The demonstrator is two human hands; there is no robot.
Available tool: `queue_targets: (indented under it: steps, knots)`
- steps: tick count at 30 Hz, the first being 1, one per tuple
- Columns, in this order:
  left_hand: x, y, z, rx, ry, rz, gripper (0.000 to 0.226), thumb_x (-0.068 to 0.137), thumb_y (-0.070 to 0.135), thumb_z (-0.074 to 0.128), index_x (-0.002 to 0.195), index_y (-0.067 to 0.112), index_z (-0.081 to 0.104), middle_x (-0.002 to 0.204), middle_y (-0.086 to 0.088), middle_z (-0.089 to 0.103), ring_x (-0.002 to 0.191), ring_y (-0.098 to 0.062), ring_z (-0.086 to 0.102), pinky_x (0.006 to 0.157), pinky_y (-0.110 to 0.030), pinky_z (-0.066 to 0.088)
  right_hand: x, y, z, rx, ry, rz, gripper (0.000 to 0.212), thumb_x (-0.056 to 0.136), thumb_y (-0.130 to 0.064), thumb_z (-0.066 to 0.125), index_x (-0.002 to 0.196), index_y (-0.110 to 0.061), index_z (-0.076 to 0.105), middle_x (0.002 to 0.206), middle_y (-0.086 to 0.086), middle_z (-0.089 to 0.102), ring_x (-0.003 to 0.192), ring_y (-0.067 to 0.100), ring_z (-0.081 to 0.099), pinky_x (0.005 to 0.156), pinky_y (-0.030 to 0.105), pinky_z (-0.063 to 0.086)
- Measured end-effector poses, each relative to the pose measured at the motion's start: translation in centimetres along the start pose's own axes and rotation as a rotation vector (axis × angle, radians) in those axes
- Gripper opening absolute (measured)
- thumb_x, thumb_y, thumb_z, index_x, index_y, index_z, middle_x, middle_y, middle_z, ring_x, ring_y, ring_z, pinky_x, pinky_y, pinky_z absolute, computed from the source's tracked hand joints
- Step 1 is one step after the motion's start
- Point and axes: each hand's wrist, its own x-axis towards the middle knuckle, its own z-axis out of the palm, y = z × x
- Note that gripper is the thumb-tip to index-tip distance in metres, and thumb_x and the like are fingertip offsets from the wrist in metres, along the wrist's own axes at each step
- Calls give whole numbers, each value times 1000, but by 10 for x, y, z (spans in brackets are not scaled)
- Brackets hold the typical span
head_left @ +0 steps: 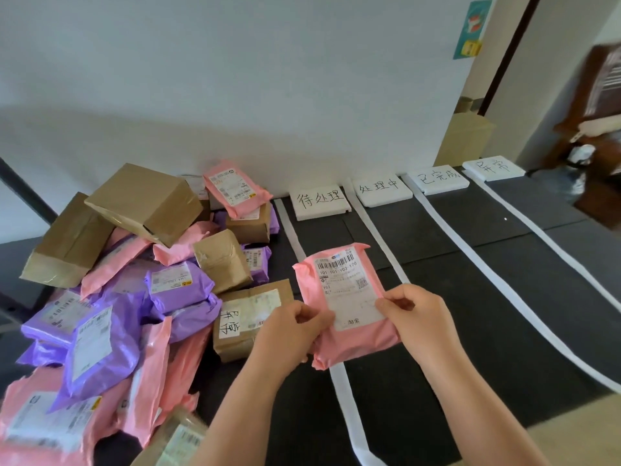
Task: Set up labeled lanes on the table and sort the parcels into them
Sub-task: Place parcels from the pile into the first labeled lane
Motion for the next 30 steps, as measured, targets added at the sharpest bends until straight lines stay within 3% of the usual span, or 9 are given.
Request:
queue_targets:
  steps: [3, 6, 10, 13, 17, 22, 26, 30]
  knots:
    - [19, -2, 14, 12, -23, -30, 20, 92, 43, 64, 95, 23, 66, 82, 5, 71, 60, -4, 64, 56, -15, 49, 24, 16, 5, -21, -23, 20, 10, 93, -22, 66, 98, -14, 66, 97, -3, 67, 87, 8, 64, 64, 17, 48]
    - [51, 2, 27, 20, 53, -74, 16, 93, 37, 65, 90, 22, 66, 81, 2, 70, 64, -8, 63, 63, -20, 52, 58, 26, 13, -30, -67, 34, 8, 93, -23, 65, 97, -15, 66, 95, -3, 68, 87, 10, 65, 70, 24, 53]
    - [104, 9, 43, 44, 142, -157, 14, 95, 33, 61, 93, 20, 65, 84, 2, 66, 67, -10, 62, 55, -20, 48, 115, 38, 24, 1, -124, 53, 7, 94, -23, 64, 97, -17, 67, 95, -5, 68, 89, 10, 66, 74, 29, 58]
    - [147, 13, 51, 79, 189, -196, 19, 98, 34, 56, 108, 21, 65, 97, 5, 67, 79, -13, 66, 66, -26, 55, 163, 47, 34, 5, -149, 58, 8, 95, -21, 64, 99, -18, 69, 98, -6, 68, 92, 9, 64, 66, 20, 50]
    - [197, 14, 60, 122, 246, -195, 35, 100, 30, 52, 134, 25, 52, 126, 5, 61, 99, -10, 58, 76, -23, 49, 228, 52, 53, -5, -153, 49, 10, 95, -20, 63, 100, -18, 71, 97, -7, 68, 92, 10, 64, 67, 19, 46]
    - [247, -2, 66, 339, 336, -132, 39, 100, 30, 47, 138, 19, 50, 130, -3, 58, 118, -22, 52, 100, -39, 47, 296, 50, 87, -27, -154, 8, 10, 94, -18, 62, 96, -17, 72, 87, -4, 70, 82, 13, 65, 64, 24, 46]
    - [272, -13, 65, 531, 280, -85, 39, 99, 23, 44, 137, 18, 47, 130, -2, 58, 124, -23, 46, 105, -38, 37, 328, 50, 113, -69, -151, 16, 11, 94, -15, 61, 94, -12, 72, 91, -2, 70, 80, 15, 63, 71, 32, 51]
    - [288, -19, 66, 579, 264, -102, 43, 103, 29, 41, 145, 18, 40, 142, -1, 50, 135, -20, 39, 113, -37, 30, 341, 56, 125, -67, -112, 26, 10, 96, -15, 60, 92, -11, 69, 88, -1, 67, 74, 12, 60, 67, 28, 51]
